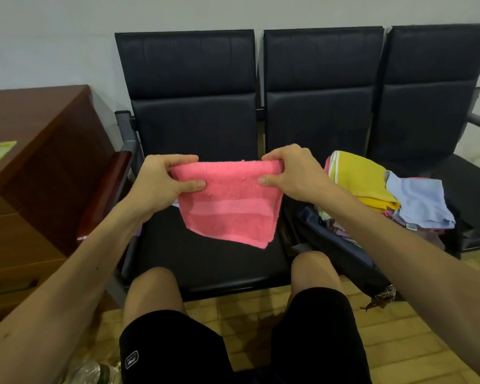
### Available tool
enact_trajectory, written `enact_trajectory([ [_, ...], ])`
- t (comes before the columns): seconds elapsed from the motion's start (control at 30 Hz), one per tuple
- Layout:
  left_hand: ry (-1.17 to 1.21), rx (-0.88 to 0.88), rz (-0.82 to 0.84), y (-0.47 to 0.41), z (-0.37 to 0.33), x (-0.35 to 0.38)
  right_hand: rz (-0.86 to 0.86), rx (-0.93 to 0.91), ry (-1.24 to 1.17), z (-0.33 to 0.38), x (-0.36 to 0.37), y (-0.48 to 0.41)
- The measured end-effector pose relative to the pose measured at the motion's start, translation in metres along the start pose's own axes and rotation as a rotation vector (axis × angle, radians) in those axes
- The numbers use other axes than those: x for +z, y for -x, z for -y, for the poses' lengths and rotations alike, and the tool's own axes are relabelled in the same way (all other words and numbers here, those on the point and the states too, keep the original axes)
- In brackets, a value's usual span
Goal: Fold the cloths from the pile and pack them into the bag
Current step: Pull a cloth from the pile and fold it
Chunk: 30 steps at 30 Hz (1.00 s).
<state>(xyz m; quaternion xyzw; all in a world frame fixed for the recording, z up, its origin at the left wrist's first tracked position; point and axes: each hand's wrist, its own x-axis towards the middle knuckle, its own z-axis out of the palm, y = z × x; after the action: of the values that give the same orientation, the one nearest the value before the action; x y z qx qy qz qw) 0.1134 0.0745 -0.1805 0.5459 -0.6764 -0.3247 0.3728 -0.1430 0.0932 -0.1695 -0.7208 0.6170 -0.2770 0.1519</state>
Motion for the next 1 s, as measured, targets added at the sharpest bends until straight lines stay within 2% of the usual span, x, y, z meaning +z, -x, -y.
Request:
enact_trajectory([
  [0.17,-0.198,0.063,-0.110,0.003,-0.001,0.011,-0.067,0.007,0.122,0.000,0.001,0.011],
  [0.3,-0.260,0.107,-0.169,0.007,-0.004,0.022,-0.070,0.028,0.121,-0.007,-0.002,0.021],
  [0.47,-0.306,0.178,-0.114,0.002,-0.015,0.038,-0.048,0.057,0.043,-0.036,-0.016,0.031],
  [0.57,-0.161,0.277,-0.026,0.001,-0.031,0.048,0.000,0.050,-0.240,-0.063,-0.033,0.042],
  [0.67,0.101,0.361,0.079,-0.001,-0.057,0.069,0.040,0.197,-0.912,-0.084,-0.039,0.066],
  [0.73,0.177,0.401,0.070,-0.007,-0.071,0.087,0.115,0.261,-1.178,-0.096,-0.028,0.082],
  [0.8,0.216,0.340,0.075,-0.019,-0.080,0.104,0.170,0.274,-1.231,-0.100,-0.017,0.094],
  [0.83,0.248,0.269,0.083,-0.026,-0.081,0.112,0.143,0.287,-1.232,-0.098,-0.016,0.096],
  [0.9,0.430,0.020,0.148,-0.036,-0.080,0.131,0.016,0.312,-1.268,-0.100,-0.026,0.096],
  [0.97,0.736,-0.288,0.282,-0.042,-0.078,0.157,-0.091,0.316,-1.308,-0.103,-0.044,0.092],
  [1.0,0.872,-0.389,0.347,-0.041,-0.076,0.171,-0.126,0.303,-1.277,-0.105,-0.052,0.090],
])
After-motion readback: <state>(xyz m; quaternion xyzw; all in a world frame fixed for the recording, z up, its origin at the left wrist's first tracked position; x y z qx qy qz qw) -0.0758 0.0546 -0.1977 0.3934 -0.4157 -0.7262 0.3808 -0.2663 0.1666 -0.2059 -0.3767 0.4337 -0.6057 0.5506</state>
